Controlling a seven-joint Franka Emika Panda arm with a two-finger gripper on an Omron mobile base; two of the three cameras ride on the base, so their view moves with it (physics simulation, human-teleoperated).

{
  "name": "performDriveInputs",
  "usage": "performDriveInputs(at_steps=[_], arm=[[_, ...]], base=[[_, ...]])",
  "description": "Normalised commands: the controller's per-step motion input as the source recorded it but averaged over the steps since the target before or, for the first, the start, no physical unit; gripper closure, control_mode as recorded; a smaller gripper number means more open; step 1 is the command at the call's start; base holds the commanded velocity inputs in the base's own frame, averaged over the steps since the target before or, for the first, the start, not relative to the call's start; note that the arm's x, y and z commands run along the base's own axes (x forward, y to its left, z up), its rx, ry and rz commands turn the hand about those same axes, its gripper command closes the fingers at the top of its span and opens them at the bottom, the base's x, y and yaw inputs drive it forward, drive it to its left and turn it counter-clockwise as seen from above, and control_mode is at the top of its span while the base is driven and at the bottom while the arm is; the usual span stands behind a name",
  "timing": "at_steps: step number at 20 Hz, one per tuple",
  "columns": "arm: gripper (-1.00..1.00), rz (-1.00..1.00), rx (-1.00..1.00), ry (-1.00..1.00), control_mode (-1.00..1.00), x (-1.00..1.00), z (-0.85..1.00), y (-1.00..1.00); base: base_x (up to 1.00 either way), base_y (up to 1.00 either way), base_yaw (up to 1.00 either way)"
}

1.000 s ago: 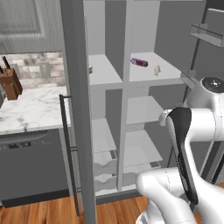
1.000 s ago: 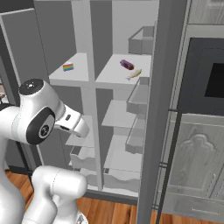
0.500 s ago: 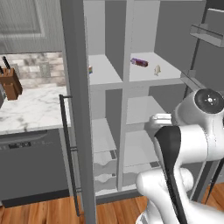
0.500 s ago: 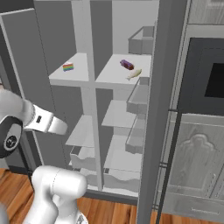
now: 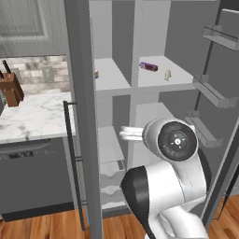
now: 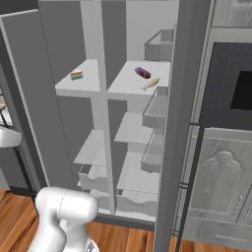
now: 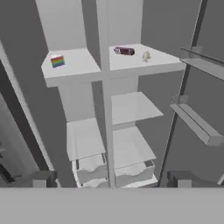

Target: Pick up the frozen fish from the freezer, place it on any shelf in the fridge, and close the fridge and freezer doors when done.

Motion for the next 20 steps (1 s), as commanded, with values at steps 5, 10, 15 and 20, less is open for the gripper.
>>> performDriveInputs(at_steps=[5, 10, 15, 20], arm=[[-1.00, -0.01, 0.01, -0.24, -1.00, -0.06, -0.36, 1.00], [-1.00, -0.07, 0.03, -0.18, -1.00, 0.25, -0.16, 1.00], [-1.00, -0.18, -0.05, -0.10, -1.00, 0.85, 0.00, 1.00], [-1.00, -0.32, -0.01, -0.03, -1.00, 0.92, -0.06, 0.88]], base=[[0.00, 0.00, 0.00], [0.00, 0.00, 0.00], [0.00, 0.00, 0.00], [0.00, 0.00, 0.00]])
